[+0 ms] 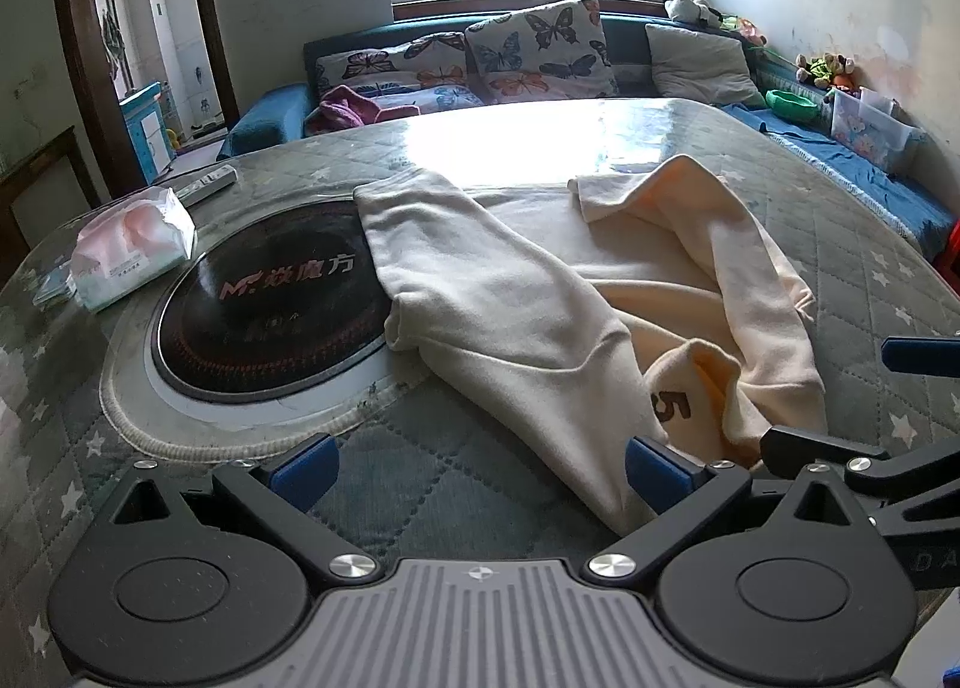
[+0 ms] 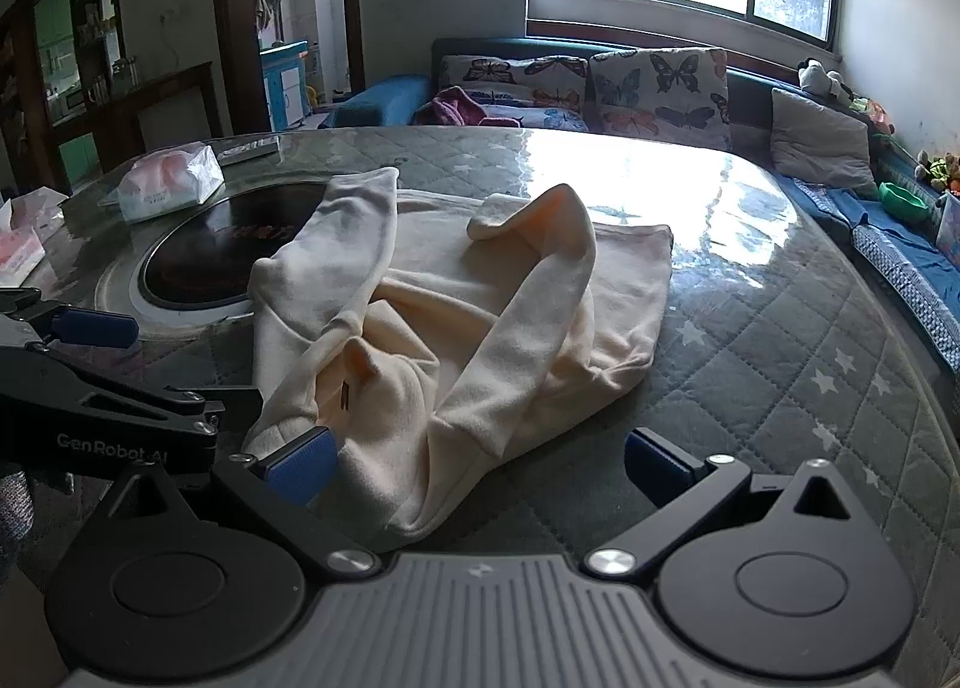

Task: Fold clothes

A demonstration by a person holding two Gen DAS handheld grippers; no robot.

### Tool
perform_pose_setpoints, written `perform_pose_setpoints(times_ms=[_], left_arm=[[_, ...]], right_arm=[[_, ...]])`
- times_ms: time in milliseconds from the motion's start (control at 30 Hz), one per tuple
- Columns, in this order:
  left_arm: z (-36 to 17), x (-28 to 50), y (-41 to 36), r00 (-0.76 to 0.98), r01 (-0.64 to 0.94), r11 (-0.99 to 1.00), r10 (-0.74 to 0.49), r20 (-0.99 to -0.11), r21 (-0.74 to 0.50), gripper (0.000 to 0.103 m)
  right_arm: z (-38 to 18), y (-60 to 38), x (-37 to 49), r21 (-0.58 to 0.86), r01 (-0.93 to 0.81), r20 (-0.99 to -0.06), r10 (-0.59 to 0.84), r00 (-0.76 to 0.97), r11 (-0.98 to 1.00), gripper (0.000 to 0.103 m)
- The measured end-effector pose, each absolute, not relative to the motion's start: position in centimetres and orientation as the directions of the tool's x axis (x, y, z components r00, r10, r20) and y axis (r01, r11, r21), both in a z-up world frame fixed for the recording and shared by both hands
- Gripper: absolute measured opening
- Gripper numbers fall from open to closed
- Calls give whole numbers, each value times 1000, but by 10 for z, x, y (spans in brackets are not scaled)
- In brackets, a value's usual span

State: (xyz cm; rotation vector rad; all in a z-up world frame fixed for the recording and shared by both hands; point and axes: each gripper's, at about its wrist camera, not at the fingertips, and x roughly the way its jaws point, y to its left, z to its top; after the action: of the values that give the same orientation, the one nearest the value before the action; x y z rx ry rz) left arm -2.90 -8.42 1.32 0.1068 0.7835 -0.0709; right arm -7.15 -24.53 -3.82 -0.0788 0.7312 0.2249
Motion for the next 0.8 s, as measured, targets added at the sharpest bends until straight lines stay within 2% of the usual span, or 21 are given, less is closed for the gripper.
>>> perform_pose_setpoints(times_ms=[500,800], left_arm=[[18,-1,-83,715,111,992,-33,-698,68,103],[17,29,-86,721,112,992,-37,-692,65,102]], right_arm=[[-28,-253,-39,8,-227,-649,177,740,974,102],[-25,-262,7,-15,-208,-639,151,754,978,94]])
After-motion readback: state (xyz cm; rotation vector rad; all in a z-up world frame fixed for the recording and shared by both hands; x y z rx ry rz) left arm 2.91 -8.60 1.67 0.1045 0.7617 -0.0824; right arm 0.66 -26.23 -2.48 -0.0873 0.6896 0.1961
